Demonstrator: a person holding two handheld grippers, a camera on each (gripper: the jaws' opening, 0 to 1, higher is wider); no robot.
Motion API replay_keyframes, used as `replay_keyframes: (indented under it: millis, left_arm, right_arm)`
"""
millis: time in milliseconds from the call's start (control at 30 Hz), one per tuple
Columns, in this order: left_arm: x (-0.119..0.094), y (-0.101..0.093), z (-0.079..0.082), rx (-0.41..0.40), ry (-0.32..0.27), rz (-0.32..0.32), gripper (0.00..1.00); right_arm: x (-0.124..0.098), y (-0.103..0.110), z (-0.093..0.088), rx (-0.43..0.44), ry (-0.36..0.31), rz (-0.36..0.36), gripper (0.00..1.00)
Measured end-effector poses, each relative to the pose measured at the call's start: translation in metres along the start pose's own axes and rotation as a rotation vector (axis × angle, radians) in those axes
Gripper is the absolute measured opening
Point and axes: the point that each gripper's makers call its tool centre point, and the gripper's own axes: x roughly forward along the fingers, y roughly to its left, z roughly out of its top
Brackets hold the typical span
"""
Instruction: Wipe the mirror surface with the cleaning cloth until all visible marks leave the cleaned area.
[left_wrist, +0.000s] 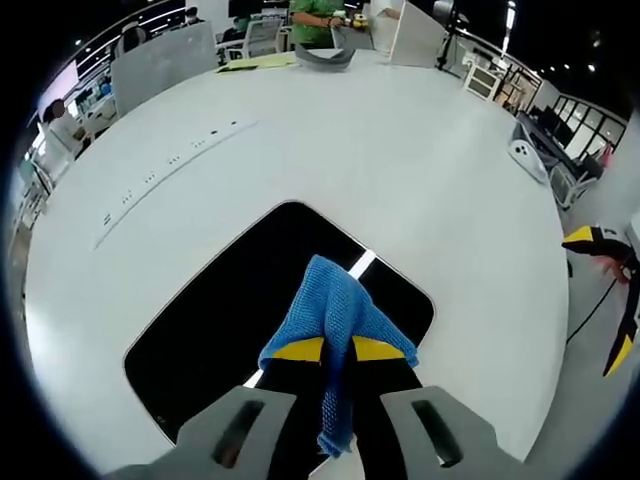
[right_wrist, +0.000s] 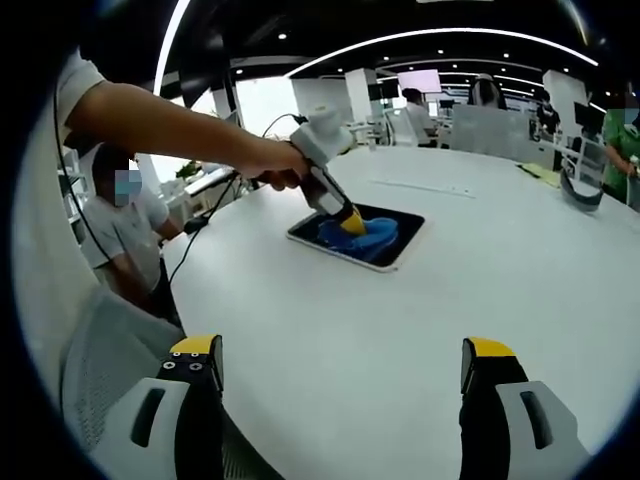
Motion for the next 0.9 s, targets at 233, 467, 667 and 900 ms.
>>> replay_keyframes:
  millis: [233, 467, 667, 900]
  left_arm:
    - [0.002, 0.006, 0.005, -0.001, 0.000, 0.010, 0.07]
    - [0.004, 0.012, 0.009, -0.008, 0.002, 0.017, 0.07]
    - [0.004, 0.013, 0.011, -0.011, 0.001, 0.020, 0.07]
    - [0.005, 0.017, 0.013, -0.018, -0.004, 0.024, 0.07]
  right_arm:
    - [-0.001, -0.003, 0.000, -0.001, 0.003, -0.003, 0.99]
    - [-0.002, -0.006, -0.001, 0.006, 0.003, -0.009, 0.99]
    - [-0.003, -0.007, -0.005, 0.013, 0.006, -0.011, 0.99]
    - [-0.003, -0.007, -0.005, 0.017, 0.008, -0.011, 0.99]
